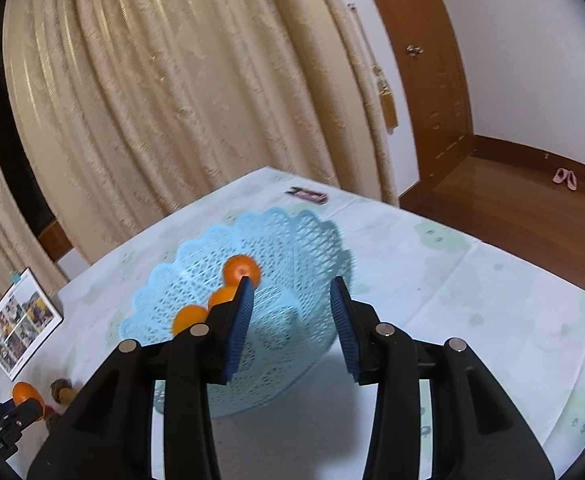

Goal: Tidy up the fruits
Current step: 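Lower the held orange into the blue basket and open the left tool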

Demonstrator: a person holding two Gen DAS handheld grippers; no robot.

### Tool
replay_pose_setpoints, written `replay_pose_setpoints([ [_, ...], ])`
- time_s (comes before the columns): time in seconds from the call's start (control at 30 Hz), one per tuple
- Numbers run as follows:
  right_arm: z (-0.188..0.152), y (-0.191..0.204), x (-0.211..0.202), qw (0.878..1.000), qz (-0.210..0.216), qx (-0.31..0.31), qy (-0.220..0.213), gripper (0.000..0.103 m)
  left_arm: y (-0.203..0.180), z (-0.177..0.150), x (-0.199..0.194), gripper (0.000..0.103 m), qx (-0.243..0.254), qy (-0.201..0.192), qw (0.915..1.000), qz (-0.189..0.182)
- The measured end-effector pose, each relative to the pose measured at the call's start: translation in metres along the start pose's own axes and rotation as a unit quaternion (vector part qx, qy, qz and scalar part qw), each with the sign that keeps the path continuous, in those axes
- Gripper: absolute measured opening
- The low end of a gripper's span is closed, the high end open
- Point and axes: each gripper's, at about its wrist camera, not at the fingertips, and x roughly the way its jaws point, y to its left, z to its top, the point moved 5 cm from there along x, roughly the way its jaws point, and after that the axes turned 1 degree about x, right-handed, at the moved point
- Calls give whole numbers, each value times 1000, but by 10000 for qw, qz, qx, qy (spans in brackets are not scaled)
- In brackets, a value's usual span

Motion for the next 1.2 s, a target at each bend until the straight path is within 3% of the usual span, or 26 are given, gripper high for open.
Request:
replay_pose_setpoints([
  [0.07,1,-3,-2,9999,-67,19,-90,51,-13,5,4,39,88,4,9999,-119],
  [0.47,1,-9,-2,9996,-99,166,-182,52,-98,35,38,39,653,8,9954,-700],
  [0.8,3,-13,-4,9992,-150,229,-276,57,-137,45,64,39,837,101,9924,-893],
  [0.83,3,-14,-4,9992,-152,229,-278,57,-138,45,66,40,813,111,9925,-901],
  [0.93,4,-15,-4,9992,-161,250,-280,57,-134,47,64,62,734,26,9932,-907],
  [0.97,4,-15,-4,9991,-170,257,-284,58,-132,48,63,65,725,-39,9936,-868],
  [1.2,4,-14,-5,9991,-199,210,-321,60,-114,52,59,66,605,-105,9963,-595],
])
